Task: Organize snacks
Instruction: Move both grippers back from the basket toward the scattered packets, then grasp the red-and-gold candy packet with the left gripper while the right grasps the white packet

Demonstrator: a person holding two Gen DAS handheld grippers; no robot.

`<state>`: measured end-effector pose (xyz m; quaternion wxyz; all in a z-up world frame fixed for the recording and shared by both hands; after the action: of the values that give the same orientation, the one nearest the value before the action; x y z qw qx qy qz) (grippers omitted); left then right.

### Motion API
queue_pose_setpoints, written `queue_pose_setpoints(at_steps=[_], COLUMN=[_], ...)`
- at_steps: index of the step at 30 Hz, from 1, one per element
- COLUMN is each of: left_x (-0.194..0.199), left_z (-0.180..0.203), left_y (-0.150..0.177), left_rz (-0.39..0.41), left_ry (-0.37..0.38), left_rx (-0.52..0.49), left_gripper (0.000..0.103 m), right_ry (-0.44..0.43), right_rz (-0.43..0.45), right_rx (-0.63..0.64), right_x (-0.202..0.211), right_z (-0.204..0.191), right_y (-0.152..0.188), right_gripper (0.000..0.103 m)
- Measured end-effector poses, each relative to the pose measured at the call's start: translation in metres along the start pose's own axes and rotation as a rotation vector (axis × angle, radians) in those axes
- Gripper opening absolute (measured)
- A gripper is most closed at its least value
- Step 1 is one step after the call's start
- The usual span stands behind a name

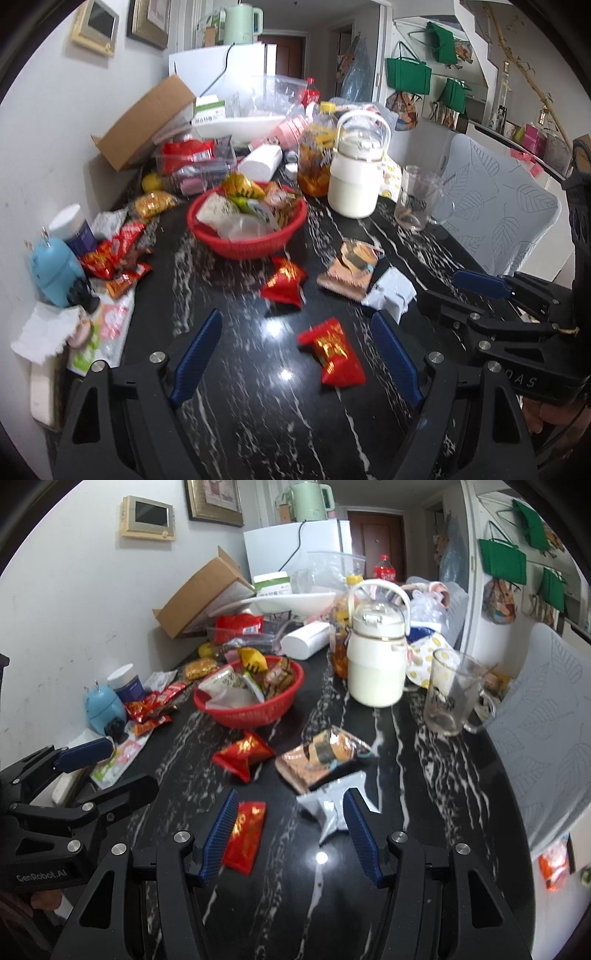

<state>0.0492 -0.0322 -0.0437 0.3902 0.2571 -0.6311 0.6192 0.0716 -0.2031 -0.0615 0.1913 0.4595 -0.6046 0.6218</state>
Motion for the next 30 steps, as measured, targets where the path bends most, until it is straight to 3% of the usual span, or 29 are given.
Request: queue_pose_setpoints(at_steps=[15, 30], left_x=[-0.045, -0.098], left_z=[0.010, 0.031], left_y=[0.028, 0.029], left_rz=[-0.134, -0.232], left_ry=[0.029, 0.025], left_rx=[0.013, -0.008], left_gripper=[0.083, 0.083], right_ry=[-0.059, -0.068], right_rz=[-0.115, -0.170], right_rx=[-0.078, -0.138], right_x=[-0.040, -0.062], right_z=[0.021, 0.056], right_y=[0.041, 0.046], right_gripper=[0.059, 0.059])
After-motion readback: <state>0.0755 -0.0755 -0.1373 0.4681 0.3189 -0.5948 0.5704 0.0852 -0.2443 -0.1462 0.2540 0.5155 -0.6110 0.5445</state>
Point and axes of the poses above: each gripper's, at about its wrist camera, not at the fingertips, and x roughly against the way its jaws point, z to its right, y to its underside, the point moved 4 cm from there along -x, roughly the way its jaws point, and after that the axes turned 12 degrees about -z, right-handed, at the moved point
